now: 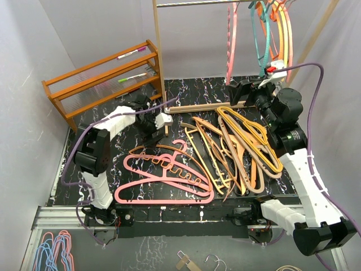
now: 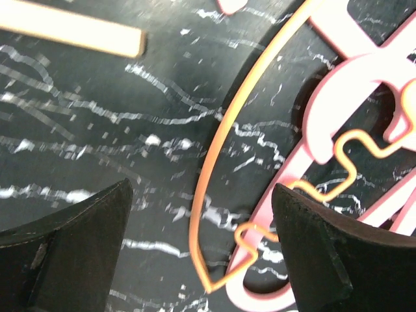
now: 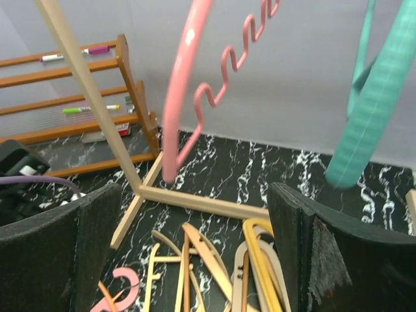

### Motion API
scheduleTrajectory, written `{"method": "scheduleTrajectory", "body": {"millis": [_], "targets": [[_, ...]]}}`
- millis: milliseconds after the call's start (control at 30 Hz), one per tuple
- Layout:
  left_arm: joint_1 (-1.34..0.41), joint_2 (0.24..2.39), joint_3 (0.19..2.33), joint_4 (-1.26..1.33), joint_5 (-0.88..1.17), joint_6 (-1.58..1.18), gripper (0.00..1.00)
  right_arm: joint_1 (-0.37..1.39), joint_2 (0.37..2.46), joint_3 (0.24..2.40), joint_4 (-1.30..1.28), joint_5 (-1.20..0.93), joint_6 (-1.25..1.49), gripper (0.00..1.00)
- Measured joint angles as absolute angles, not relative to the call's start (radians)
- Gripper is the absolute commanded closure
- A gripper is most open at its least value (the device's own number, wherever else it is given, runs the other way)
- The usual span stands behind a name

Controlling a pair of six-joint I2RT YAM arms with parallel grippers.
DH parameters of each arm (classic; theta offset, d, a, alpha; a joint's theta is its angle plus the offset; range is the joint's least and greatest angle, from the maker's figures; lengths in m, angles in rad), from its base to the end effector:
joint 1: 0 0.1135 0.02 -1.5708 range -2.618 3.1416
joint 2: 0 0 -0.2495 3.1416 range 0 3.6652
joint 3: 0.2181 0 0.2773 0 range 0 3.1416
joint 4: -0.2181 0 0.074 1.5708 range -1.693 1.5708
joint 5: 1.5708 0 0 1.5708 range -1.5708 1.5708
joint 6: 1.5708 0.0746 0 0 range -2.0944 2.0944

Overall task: Organize the hangers
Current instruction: Place the hanger at the clothesline, then pick up the hanger at the center of the board.

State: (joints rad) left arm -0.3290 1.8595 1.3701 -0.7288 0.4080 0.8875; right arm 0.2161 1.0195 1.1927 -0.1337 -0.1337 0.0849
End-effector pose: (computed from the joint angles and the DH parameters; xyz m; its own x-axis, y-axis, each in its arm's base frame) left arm 0.3760 -0.1596 0.1447 -0.2302 0.8308 -0.5068 0.9579 0.2853 0.0327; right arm 0.2845 0.0726 0.4376 0.0094 0.0881 -0.9961 -0.3446 0.9354 0.0795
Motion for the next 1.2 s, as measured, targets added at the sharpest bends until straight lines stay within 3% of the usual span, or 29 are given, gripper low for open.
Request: {"method": "scheduleTrajectory", "body": {"millis": [233, 367, 500, 567, 600, 900, 1200], "targets": [[-0.426, 1.908, 1.309, -0.626, 0.392, 0.843, 0.17, 0.216, 0.961, 1.148, -0.203, -0.131, 0.121, 0.01], [-0.449, 1.901, 1.262, -0.548, 0.358, 0.828, 0.28, 0.216, 0.927, 1.131, -0.217, -0.123, 0.127, 0.01], [-0.449, 1.898, 1.243, -0.488, 0.340, 0.818, 0.65, 0.216, 0.911, 1.115, -0.233, -0.122, 0.134, 0.01], [-0.448, 1.888, 1.226, -0.469, 0.347, 0.815, 0.97, 0.216, 0.912, 1.114, -0.245, -0.123, 0.138, 0.01], [-0.447, 1.881, 1.216, -0.464, 0.350, 0.818, 1.00, 0.216, 0.911, 1.111, -0.247, -0.123, 0.140, 0.01], [-0.447, 1.790, 1.109, -0.496, 0.401, 0.938, 1.00, 0.216, 0.896, 0.979, -0.265, -0.175, 0.172, 0.01], [-0.447, 1.563, 1.131, -0.699, 0.418, 1.014, 1.00, 0.216, 1.078, 0.698, -0.092, -0.472, 0.295, 0.01]]}}
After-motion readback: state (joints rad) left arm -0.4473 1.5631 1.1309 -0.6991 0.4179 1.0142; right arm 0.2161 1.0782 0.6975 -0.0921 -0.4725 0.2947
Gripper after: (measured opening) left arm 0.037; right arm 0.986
